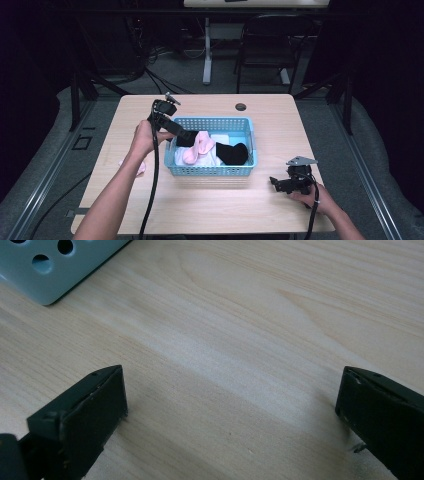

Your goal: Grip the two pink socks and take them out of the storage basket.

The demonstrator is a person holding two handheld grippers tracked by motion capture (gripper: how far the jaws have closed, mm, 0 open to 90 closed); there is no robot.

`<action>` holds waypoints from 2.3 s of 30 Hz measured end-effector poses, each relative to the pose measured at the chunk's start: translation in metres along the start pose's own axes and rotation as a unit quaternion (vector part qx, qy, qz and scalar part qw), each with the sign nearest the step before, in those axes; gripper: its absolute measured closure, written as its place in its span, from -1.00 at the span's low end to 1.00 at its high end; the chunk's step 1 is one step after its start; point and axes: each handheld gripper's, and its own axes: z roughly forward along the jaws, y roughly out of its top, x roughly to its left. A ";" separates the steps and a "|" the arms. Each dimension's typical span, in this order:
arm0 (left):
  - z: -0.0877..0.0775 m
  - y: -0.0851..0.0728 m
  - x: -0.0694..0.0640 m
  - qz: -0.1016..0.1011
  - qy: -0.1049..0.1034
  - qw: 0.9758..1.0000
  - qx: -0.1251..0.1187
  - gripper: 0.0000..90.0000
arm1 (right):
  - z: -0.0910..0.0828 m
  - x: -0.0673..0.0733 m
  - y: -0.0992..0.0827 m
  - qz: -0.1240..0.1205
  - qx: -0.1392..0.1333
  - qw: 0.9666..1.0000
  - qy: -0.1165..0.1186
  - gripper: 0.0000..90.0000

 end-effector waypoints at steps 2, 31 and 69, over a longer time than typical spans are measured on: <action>0.004 0.001 -0.001 0.001 -0.002 1.000 0.005 -0.88 | 0.000 0.000 0.000 0.000 0.000 1.000 0.000 -1.00; 0.088 0.008 -0.029 -0.015 -0.017 0.997 0.071 -0.57 | 0.000 0.000 0.000 0.000 0.000 1.000 0.000 -1.00; 0.068 -0.005 -0.017 -0.014 0.019 0.999 0.022 0.81 | -0.001 0.000 0.000 -0.002 0.001 1.000 0.002 -1.00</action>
